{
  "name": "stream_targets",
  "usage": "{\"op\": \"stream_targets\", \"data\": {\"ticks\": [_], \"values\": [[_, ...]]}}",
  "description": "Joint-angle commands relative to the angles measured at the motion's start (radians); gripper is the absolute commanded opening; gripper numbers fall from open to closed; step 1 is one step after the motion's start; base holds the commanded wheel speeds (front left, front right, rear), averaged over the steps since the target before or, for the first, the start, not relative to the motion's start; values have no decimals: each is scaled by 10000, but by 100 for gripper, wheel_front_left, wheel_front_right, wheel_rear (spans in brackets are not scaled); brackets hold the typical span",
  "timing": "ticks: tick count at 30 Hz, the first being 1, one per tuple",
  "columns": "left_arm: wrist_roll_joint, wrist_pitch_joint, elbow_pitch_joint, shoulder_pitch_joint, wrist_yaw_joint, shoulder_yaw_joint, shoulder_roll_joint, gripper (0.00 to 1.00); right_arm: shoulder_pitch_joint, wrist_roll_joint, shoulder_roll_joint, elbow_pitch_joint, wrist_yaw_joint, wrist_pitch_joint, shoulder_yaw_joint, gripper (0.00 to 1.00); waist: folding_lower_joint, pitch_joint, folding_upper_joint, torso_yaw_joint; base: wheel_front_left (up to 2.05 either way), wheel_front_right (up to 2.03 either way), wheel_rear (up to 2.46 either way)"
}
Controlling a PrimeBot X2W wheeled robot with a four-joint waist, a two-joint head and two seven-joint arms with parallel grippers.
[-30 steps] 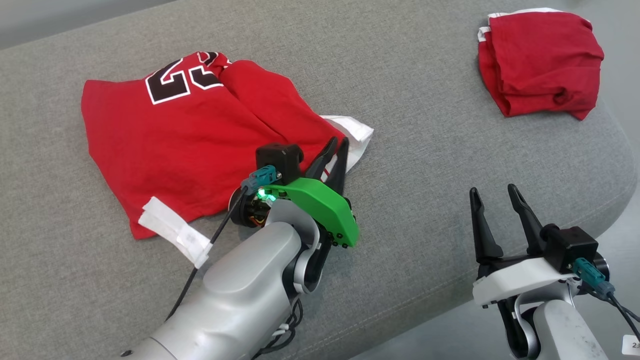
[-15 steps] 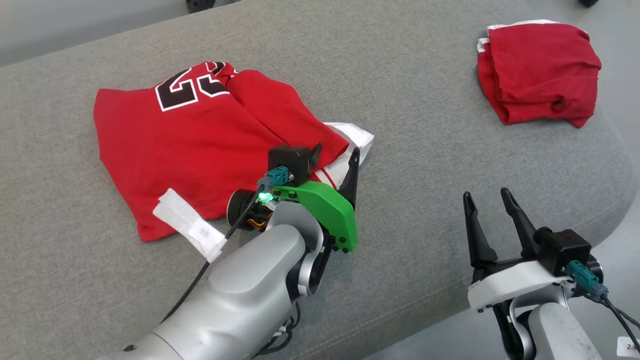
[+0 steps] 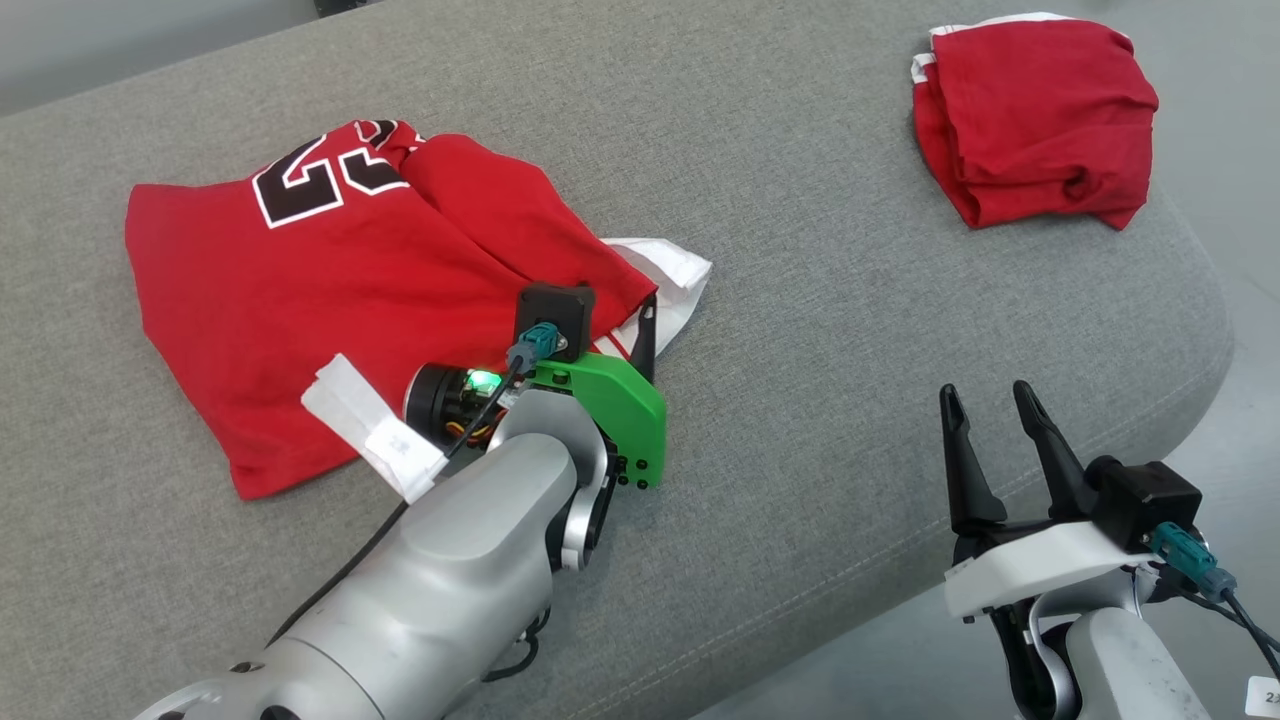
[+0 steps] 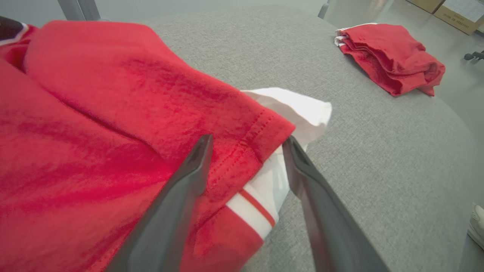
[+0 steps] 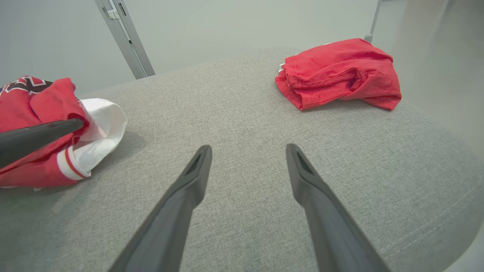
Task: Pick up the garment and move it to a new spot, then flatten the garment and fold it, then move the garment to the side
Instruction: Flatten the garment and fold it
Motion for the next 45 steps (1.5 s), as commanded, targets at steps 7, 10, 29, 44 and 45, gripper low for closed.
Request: {"op": "stream_targets", "data": {"ticks": [7,10,29,44,45], "values": [[-5,-230,-119,-485,-406,172,52,0,96,-95,-9,-54,-12,-32,-196,100,0,-74,92,288,0,0,0],[-62,-275,-627,-607,-830,508,103,0,169,-175,-9,-50,-12,-31,-302,100,0,-199,92,476,0,0,0],[-795,-301,-6963,4868,139,4757,5223,0,946,-1135,-11,-194,-12,-31,-979,100,0,-1261,92,2553,0,0,0],[-985,-266,-5690,8495,-893,7522,4435,0,911,-1432,-242,-158,-12,-32,-853,100,0,-1277,92,3804,0,0,0],[-1039,-268,-5434,8451,-1017,7505,4315,0,901,-1433,-248,-148,-12,-32,-843,100,0,-1275,92,3826,0,0,0]]}}
